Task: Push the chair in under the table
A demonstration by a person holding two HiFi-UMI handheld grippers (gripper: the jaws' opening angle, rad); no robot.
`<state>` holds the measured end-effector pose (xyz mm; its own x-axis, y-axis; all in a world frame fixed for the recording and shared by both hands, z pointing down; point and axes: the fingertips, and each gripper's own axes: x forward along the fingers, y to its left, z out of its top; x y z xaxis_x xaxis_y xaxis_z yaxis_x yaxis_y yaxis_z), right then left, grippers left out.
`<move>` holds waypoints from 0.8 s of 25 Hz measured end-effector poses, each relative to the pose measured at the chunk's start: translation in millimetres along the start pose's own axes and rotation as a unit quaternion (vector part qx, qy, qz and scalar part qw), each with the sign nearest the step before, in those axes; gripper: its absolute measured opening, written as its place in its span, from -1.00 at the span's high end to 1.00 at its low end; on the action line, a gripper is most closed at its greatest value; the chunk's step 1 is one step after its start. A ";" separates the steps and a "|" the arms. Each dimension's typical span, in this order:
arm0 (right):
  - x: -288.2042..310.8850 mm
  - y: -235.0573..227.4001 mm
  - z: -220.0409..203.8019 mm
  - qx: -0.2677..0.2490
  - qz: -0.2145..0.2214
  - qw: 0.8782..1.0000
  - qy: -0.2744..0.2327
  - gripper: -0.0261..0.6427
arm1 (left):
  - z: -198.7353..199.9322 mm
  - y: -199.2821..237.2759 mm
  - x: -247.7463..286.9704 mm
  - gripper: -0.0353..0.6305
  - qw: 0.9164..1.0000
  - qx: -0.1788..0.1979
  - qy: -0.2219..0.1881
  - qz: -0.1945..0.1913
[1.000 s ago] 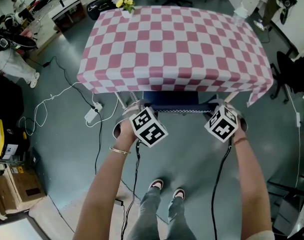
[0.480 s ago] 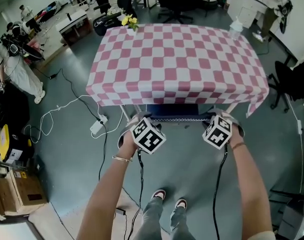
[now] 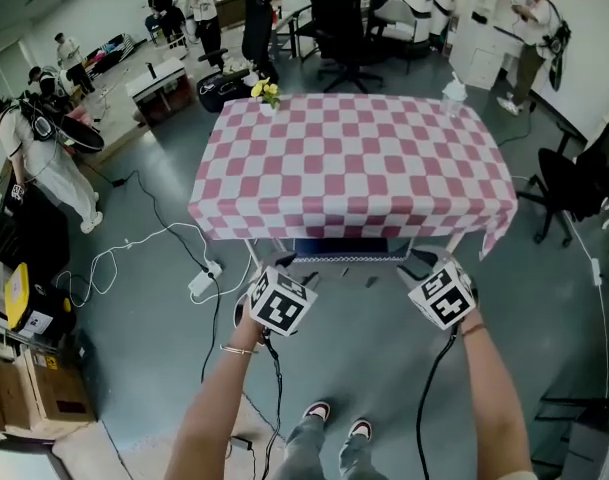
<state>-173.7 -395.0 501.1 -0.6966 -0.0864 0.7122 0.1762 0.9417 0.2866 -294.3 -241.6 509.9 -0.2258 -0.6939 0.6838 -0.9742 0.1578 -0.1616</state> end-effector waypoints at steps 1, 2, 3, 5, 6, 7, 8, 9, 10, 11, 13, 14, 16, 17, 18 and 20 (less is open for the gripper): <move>-10.9 2.5 4.3 0.023 -0.004 1.000 -0.021 0.45 | 5.5 -3.6 -10.4 0.20 1.000 -0.005 -0.011 0.004; -21.3 5.1 8.1 0.047 -0.008 0.998 -0.041 0.45 | 11.0 -6.7 -21.5 0.20 1.000 -0.012 -0.023 0.009; -31.4 7.5 11.5 0.073 -0.012 0.995 -0.060 0.45 | 16.9 -8.9 -33.3 0.20 0.999 -0.019 -0.036 0.017; -52.2 9.7 17.0 0.124 -0.029 0.987 -0.097 0.45 | 30.5 -12.1 -58.8 0.21 0.997 -0.035 -0.065 0.037; -63.5 9.7 18.6 0.150 -0.041 0.981 -0.115 0.45 | 36.6 -14.1 -72.1 0.21 0.994 -0.046 -0.081 0.047; -75.8 10.1 19.4 0.175 -0.055 0.974 -0.131 0.46 | 41.0 -16.5 -85.0 0.21 0.992 -0.060 -0.097 0.058; -88.8 10.9 19.8 0.198 -0.069 0.967 -0.147 0.46 | 43.7 -19.1 -96.9 0.23 0.988 -0.074 -0.113 0.069; -102.5 12.2 20.1 0.215 -0.083 0.959 -0.163 0.46 | 45.3 -21.8 -108.2 0.25 0.984 -0.091 -0.129 0.079; -116.4 14.4 20.8 0.229 -0.096 0.952 -0.180 0.46 | 46.8 -24.6 -119.3 0.28 0.979 -0.108 -0.146 0.089; -130.3 17.4 21.7 0.242 -0.105 0.944 -0.198 0.46 | 48.4 -27.3 -130.4 0.32 0.973 -0.128 -0.164 0.097; -156.5 24.8 22.2 0.268 -0.121 0.929 -0.226 0.48 | 51.5 -33.5 -151.5 0.42 0.960 -0.164 -0.197 0.115; -168.3 28.4 21.3 0.278 -0.131 0.922 -0.236 0.51 | 52.3 -37.5 -160.8 0.48 0.953 -0.178 -0.211 0.123; -188.9 35.9 17.6 0.290 -0.151 0.912 -0.246 0.75 | 52.0 -47.2 -175.8 0.60 0.943 -0.196 -0.229 0.139; -197.1 40.7 15.4 0.292 -0.159 0.910 -0.249 0.85 | 50.3 -52.2 -182.1 0.67 0.940 -0.201 -0.234 0.147; -203.6 46.4 13.0 0.293 -0.163 0.909 -0.249 0.85 | 47.3 -56.8 -188.0 0.75 0.937 -0.205 -0.238 0.154; -212.3 57.6 6.6 0.296 -0.170 0.907 -0.247 0.88 | 38.9 -65.1 -197.7 0.89 0.932 -0.212 -0.243 0.164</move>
<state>-20.3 -320.3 362.2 -0.8932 -0.3857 0.2312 -0.4092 0.9103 -0.0623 -186.0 -142.1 357.6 -0.5835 -0.7795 0.2278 -0.7906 0.6094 0.0602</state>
